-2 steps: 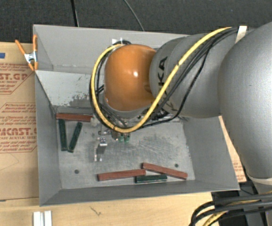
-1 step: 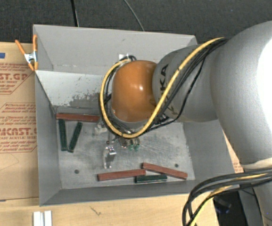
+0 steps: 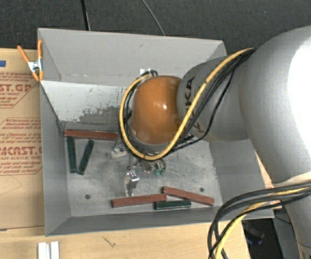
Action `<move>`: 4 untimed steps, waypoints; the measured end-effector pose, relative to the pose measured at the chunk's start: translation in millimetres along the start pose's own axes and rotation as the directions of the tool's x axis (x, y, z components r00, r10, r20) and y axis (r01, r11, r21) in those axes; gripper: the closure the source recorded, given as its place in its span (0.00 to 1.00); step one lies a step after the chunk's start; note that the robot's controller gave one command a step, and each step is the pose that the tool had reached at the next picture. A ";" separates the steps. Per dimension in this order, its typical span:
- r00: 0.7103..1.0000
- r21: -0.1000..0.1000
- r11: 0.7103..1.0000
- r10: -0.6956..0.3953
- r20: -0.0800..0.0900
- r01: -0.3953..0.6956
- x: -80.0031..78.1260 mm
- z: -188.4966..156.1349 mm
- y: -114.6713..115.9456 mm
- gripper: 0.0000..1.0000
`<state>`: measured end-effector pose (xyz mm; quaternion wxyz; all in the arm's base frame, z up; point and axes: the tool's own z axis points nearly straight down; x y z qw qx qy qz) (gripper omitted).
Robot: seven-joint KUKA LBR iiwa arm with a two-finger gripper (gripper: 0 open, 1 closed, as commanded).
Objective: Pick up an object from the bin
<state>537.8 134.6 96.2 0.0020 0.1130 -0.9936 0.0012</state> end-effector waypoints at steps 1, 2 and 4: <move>0.978 -0.002 0.978 -0.207 0.007 0.207 24.1 3.4 -15.8 0.00; 0.931 -0.002 0.931 -0.364 0.005 0.364 38.1 -12.1 -49.0 0.00; 0.920 0.005 0.921 -0.390 0.028 0.390 61.6 19.6 -37.3 1.00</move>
Offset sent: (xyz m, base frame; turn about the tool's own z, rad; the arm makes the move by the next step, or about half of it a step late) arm -0.0294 -0.0922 0.0368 -0.1982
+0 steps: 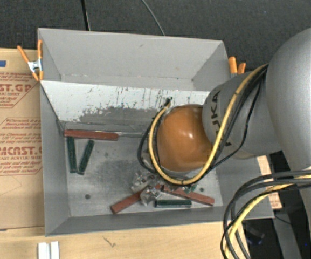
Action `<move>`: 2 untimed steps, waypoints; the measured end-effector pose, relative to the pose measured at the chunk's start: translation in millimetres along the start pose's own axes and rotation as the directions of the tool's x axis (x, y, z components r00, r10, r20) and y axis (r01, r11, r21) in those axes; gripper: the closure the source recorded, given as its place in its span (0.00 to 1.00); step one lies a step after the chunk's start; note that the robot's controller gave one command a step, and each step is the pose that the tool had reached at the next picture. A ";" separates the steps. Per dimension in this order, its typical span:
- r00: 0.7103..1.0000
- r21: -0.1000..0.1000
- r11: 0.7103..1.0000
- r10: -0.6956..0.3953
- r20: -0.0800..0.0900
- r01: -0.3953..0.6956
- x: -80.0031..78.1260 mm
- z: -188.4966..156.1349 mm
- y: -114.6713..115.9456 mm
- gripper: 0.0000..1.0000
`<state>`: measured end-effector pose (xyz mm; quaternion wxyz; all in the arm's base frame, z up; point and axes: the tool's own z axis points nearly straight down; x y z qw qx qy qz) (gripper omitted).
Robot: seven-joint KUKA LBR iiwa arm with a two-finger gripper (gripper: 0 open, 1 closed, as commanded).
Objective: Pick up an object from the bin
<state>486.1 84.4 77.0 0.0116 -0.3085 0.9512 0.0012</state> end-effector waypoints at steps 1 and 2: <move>1.000 0.000 1.000 0.000 0.000 0.000 0.0 0.0 0.0 1.00; 1.000 0.001 1.000 0.015 -0.014 -0.015 -7.6 -197.2 -43.7 1.00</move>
Offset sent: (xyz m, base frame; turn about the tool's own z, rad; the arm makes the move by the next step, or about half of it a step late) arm 0.0256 -0.0328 0.1933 0.0128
